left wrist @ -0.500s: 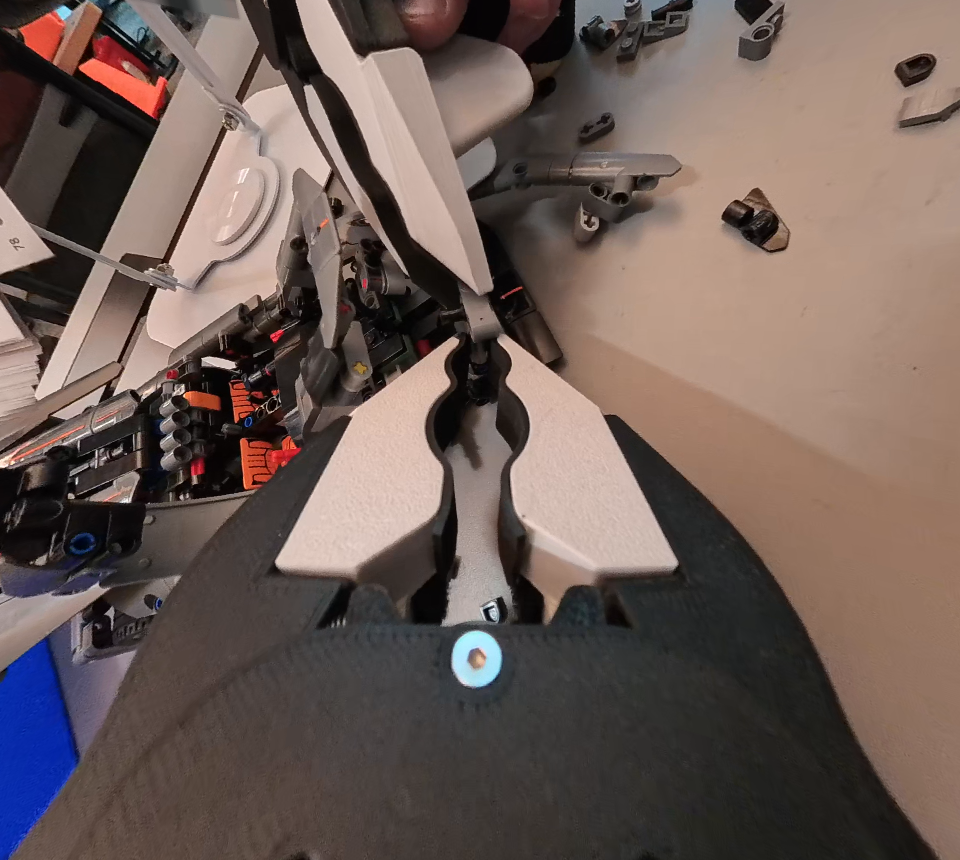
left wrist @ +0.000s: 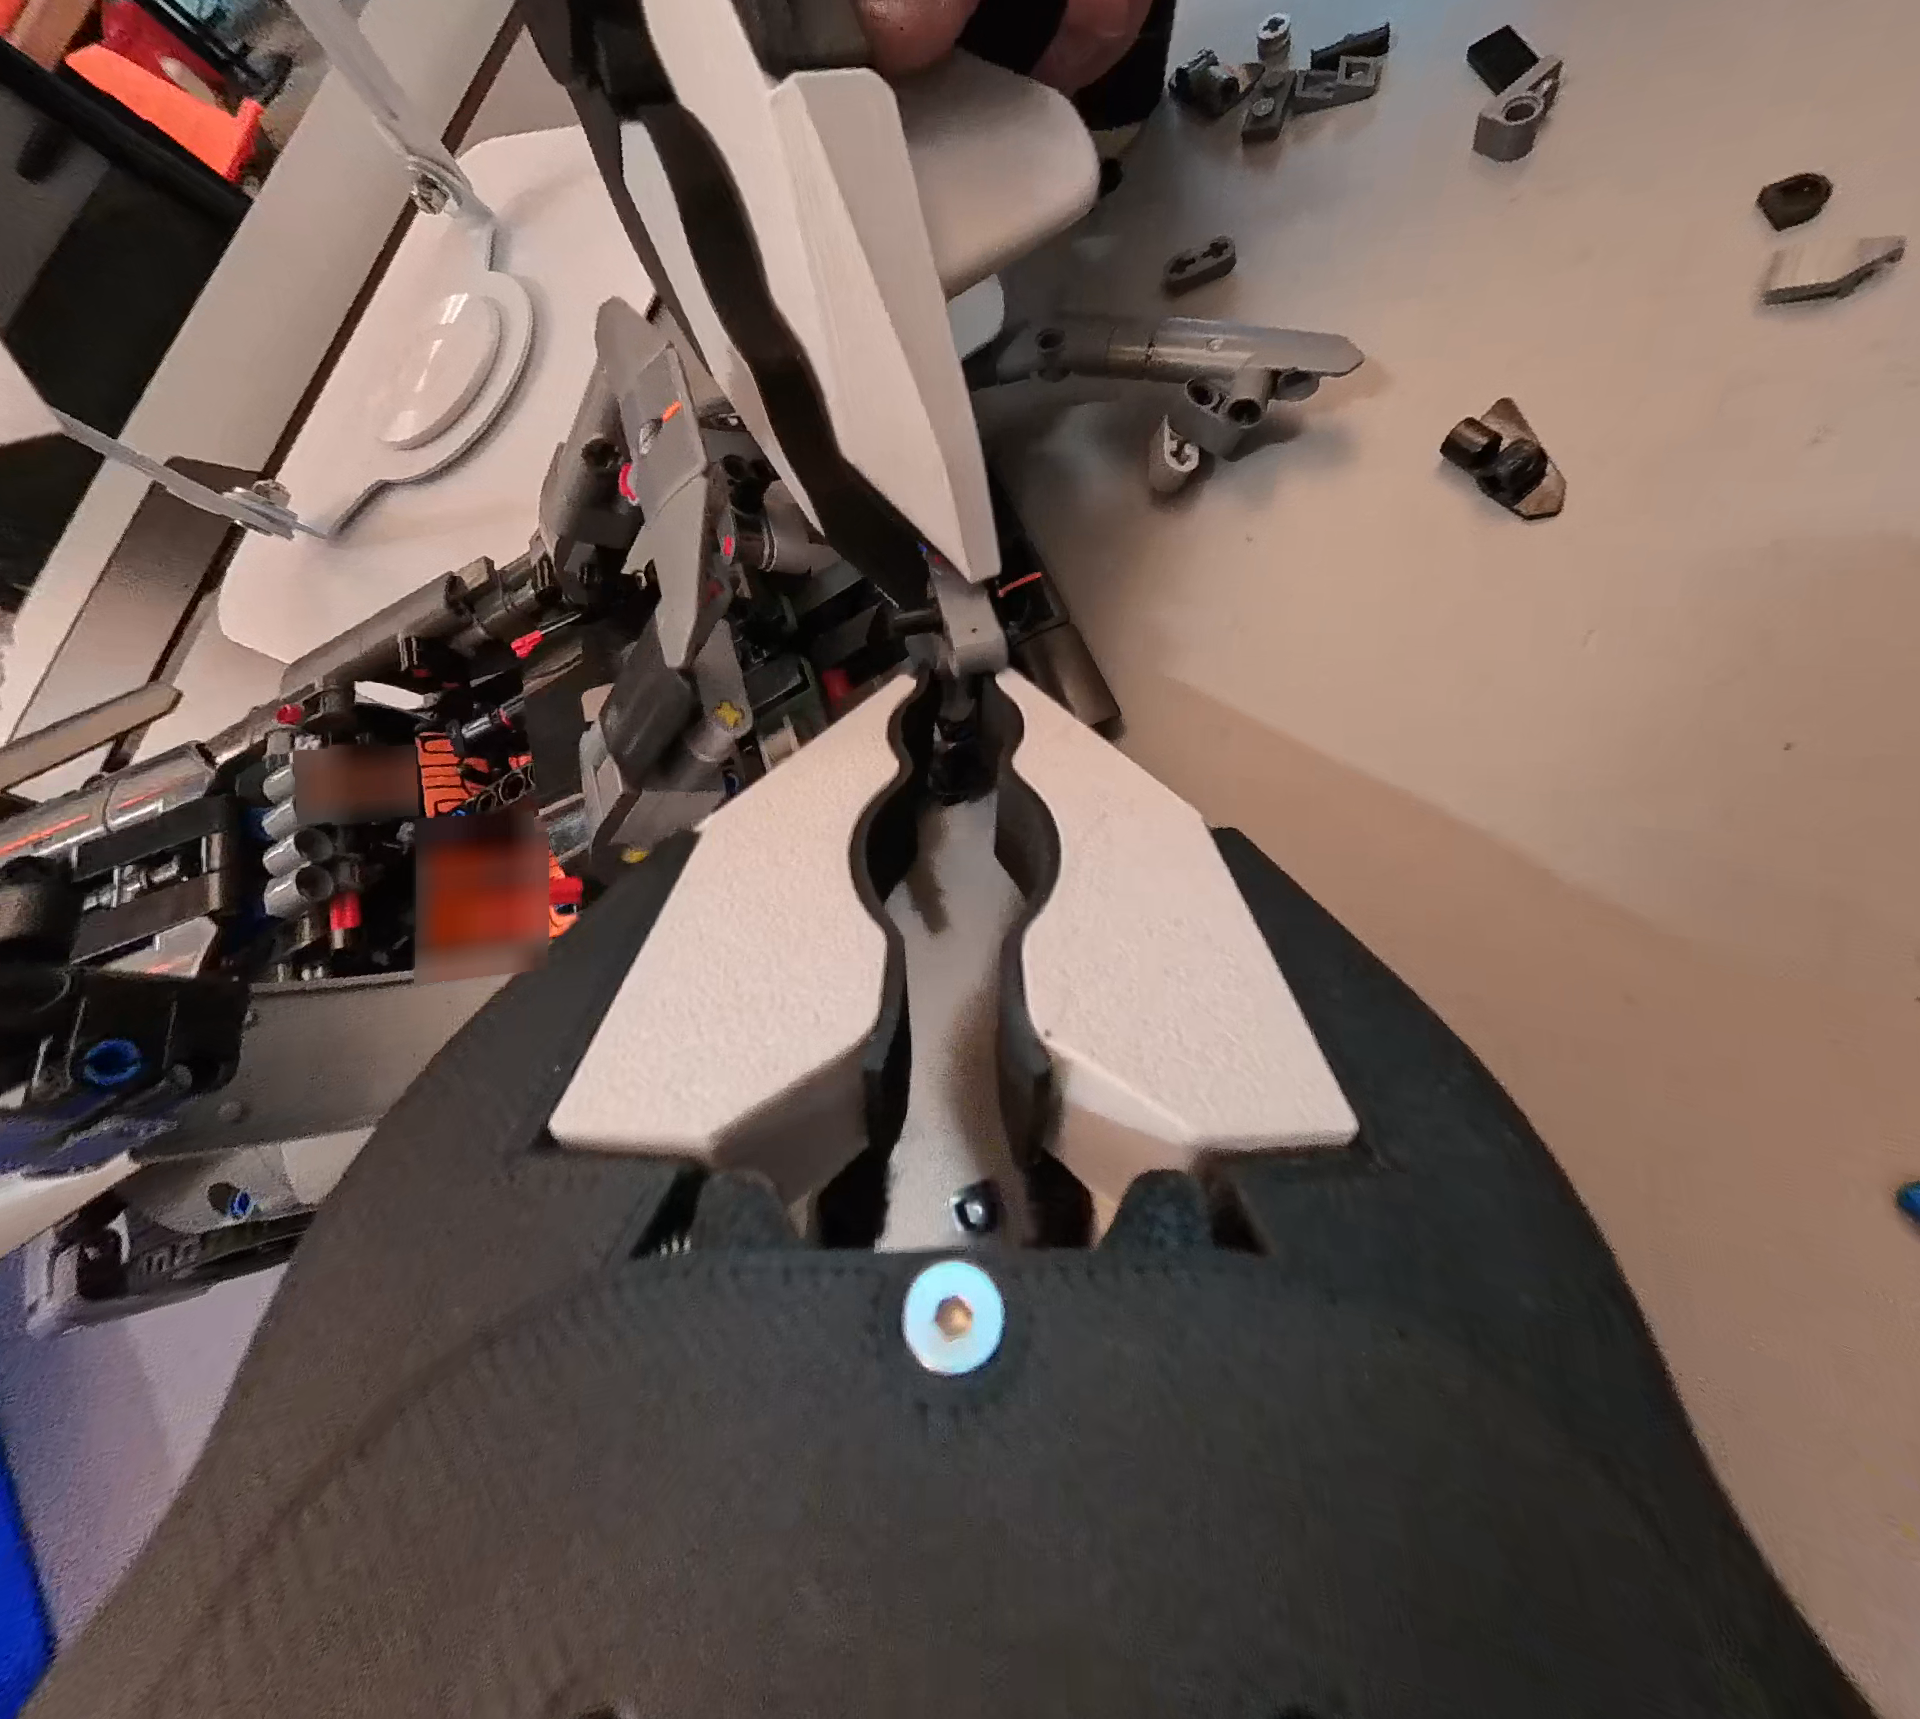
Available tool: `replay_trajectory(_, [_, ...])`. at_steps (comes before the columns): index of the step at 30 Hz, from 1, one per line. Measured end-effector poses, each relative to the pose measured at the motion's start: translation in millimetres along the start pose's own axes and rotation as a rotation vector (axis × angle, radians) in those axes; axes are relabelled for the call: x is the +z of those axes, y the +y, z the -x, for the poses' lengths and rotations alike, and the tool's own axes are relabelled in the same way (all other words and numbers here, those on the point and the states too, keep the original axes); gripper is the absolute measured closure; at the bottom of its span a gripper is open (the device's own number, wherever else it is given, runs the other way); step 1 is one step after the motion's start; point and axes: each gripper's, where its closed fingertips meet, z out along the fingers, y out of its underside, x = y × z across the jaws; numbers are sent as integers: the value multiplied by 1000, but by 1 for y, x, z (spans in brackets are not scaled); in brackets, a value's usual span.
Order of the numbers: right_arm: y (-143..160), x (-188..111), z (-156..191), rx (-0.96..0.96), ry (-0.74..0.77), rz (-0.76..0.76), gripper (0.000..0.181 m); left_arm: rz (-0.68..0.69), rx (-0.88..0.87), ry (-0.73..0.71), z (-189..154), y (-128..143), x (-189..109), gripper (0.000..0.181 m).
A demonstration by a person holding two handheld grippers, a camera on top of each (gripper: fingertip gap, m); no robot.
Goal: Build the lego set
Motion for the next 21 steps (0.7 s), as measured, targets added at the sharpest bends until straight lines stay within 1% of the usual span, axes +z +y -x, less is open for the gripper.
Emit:
replay_trajectory(1, [0,0,0,5,-3,1,165,19,-6,11,0,2,0,170])
replay_trajectory(2, [0,-1,0,5,-1,1,165,15,-8,10,1,0,-2,167])
replay_trajectory(4, [-1,-2,0,1,5,-4,165,-10,-45,51,-2,-4,-6,166])
replay_trajectory(5, [-1,-2,0,1,5,-2,165,-16,-71,77,-4,-4,-7,162])
replay_trajectory(6, [-1,-2,0,0,5,-4,165,-23,-74,78,-4,-5,-8,162])
replay_trajectory(11, [-2,-1,0,13,7,-11,165,-24,-71,66,-3,-6,-7,171])
replay_trajectory(16, [-6,-1,-1,59,1,-39,166,-34,-112,64,0,-5,-7,173])
replay_trajectory(19, [-11,-3,-1,34,20,-64,171,-46,-164,71,3,-5,-7,175])
replay_trajectory(21, [-12,-4,-1,-5,43,-60,169,-58,-218,88,5,-4,-7,177])
